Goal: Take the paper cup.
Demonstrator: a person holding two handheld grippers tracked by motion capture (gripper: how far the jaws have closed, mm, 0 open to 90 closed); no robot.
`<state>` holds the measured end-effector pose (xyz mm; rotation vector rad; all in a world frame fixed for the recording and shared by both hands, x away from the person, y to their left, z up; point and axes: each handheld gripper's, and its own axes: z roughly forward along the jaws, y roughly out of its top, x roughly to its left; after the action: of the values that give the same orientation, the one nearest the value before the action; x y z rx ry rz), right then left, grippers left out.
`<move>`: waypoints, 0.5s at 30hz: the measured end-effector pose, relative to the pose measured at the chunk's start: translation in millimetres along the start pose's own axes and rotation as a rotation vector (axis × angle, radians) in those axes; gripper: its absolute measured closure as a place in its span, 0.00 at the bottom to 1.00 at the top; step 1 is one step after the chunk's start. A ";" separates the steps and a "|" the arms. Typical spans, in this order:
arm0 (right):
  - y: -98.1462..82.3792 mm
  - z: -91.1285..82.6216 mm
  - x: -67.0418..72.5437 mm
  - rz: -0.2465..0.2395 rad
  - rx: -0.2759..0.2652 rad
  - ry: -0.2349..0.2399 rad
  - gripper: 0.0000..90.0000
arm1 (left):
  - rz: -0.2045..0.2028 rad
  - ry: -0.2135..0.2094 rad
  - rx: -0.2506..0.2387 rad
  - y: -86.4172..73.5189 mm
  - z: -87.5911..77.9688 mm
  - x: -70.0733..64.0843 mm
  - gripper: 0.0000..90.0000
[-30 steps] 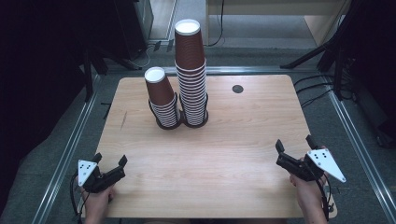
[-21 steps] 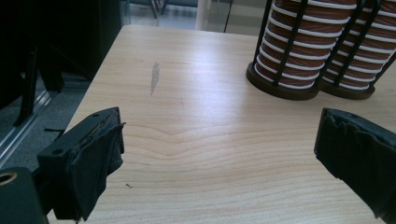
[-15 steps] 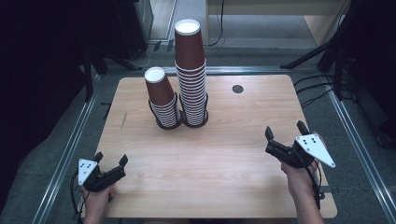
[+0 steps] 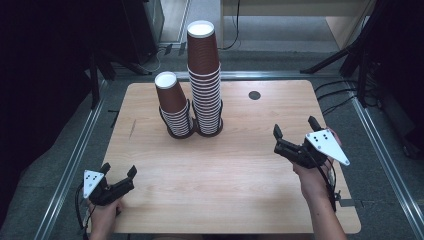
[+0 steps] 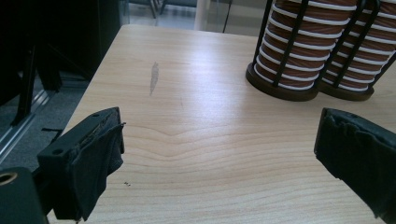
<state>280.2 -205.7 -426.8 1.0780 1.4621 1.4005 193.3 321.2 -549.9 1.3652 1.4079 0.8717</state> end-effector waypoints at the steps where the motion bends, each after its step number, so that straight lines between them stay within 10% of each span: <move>1: 3.3 2.0 3.7 0.004 -0.007 0.005 0.01 | 0.001 0.001 0.000 0.0 0.0 0.0 0.02; 15: 24.3 26.2 41.5 0.006 -0.007 0.056 0.01 | 0.002 0.003 0.002 -0.1 0.2 -0.5 0.02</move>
<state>294.0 -158.1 -403.7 1.0467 1.4940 1.4499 193.5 320.7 -549.9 1.3674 1.4102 0.8735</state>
